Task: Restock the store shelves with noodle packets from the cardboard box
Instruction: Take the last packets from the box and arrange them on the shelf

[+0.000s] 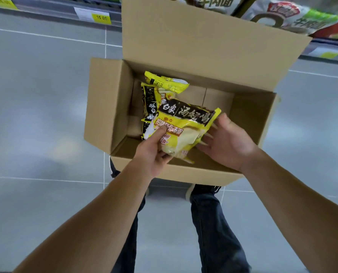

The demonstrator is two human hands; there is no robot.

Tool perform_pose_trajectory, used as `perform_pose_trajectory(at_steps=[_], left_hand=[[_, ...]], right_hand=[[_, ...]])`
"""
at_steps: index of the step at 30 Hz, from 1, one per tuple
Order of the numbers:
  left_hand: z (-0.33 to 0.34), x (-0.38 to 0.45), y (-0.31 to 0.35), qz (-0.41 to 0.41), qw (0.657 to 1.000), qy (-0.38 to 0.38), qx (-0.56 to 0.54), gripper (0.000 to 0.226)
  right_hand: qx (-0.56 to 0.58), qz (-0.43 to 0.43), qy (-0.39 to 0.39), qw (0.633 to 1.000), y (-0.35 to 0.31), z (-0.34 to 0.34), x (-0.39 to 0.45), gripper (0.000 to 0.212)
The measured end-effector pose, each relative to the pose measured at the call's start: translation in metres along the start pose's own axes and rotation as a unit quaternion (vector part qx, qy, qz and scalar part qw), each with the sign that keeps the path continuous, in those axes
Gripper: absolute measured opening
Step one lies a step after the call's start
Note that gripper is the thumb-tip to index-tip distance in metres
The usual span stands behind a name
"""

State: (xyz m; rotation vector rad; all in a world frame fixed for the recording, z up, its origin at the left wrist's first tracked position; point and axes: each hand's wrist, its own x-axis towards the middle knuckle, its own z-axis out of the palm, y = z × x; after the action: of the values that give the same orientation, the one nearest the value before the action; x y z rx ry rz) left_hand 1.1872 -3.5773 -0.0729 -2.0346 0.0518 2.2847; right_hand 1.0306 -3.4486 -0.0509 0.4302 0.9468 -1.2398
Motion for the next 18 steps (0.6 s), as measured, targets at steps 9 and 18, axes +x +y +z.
perform_pose_trajectory(at_steps=[9, 18], left_hand=[[0.031, 0.011, -0.026, 0.118, 0.984, 0.046, 0.128, 0.043], [0.038, 0.076, 0.049, 0.209, 0.916, 0.189, 0.287, 0.028]], right_hand=[[0.000, -0.039, 0.238, 0.971, 0.013, -0.009, 0.020, 0.040], [-0.149, -0.027, 0.351, 0.924, -0.009, -0.064, 0.067, 0.023]])
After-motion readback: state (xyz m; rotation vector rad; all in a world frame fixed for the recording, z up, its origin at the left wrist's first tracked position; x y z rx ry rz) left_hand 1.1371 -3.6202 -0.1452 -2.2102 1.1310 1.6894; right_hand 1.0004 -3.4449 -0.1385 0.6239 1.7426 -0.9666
